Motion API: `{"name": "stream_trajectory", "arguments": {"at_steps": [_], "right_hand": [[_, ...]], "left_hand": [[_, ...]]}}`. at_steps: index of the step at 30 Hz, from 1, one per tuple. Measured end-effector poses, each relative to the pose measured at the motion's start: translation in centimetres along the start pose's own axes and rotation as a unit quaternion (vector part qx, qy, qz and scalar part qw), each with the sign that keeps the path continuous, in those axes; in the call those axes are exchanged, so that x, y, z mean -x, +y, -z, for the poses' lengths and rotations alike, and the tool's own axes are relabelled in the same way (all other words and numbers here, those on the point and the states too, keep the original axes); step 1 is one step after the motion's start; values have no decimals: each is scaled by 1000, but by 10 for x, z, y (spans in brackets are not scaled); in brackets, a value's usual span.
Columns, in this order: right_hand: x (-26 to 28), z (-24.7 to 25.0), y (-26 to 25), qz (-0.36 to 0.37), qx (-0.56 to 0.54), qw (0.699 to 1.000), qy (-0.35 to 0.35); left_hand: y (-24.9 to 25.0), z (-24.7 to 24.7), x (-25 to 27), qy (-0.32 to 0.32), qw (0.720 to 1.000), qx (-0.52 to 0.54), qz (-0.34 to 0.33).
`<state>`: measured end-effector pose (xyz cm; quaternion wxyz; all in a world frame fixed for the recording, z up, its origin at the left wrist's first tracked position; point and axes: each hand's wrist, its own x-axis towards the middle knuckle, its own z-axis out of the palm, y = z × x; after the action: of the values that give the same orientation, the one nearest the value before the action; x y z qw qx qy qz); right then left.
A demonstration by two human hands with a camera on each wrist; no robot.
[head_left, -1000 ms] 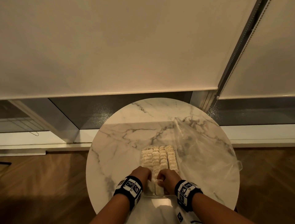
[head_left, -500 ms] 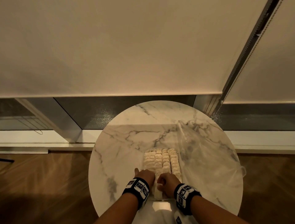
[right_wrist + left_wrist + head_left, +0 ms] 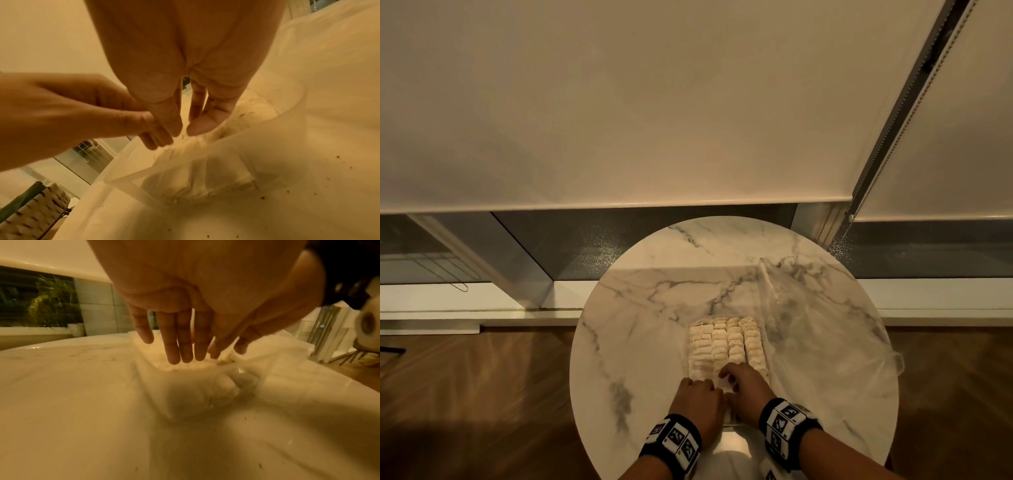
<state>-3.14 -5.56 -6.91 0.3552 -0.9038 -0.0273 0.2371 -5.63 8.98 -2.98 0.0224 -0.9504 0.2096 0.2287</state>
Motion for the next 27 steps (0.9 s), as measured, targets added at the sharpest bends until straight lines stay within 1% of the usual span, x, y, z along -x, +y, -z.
{"name": "stream_trajectory", "arguments": {"at_steps": [2, 4, 8, 11, 15, 18, 21, 27], "right_hand": [[4, 1, 1, -7, 18, 1000, -13], [9, 0, 2, -13, 45, 998, -49], [17, -6, 3, 5, 96, 987, -128], [22, -8, 0, 15, 117, 981, -156], [26, -15, 1, 18, 132, 978, -158], [27, -22, -3, 37, 151, 975, -155], [26, -28, -6, 52, 150, 977, -143], [25, -33, -19, 88, 117, 980, -131]], "left_hand": [[1, -12, 8, 18, 1000, 22, -12], [0, -22, 13, 36, 999, 27, -17], [3, -28, 22, 28, 999, 19, 3], [2, -31, 24, 16, 1000, 7, 14], [-1, -36, 25, 11, 1000, 9, 24], [-5, -37, 27, 4, 999, 13, 35], [-12, -38, 32, -5, 998, 26, 53], [-30, -40, 38, -16, 997, 35, 65]]}}
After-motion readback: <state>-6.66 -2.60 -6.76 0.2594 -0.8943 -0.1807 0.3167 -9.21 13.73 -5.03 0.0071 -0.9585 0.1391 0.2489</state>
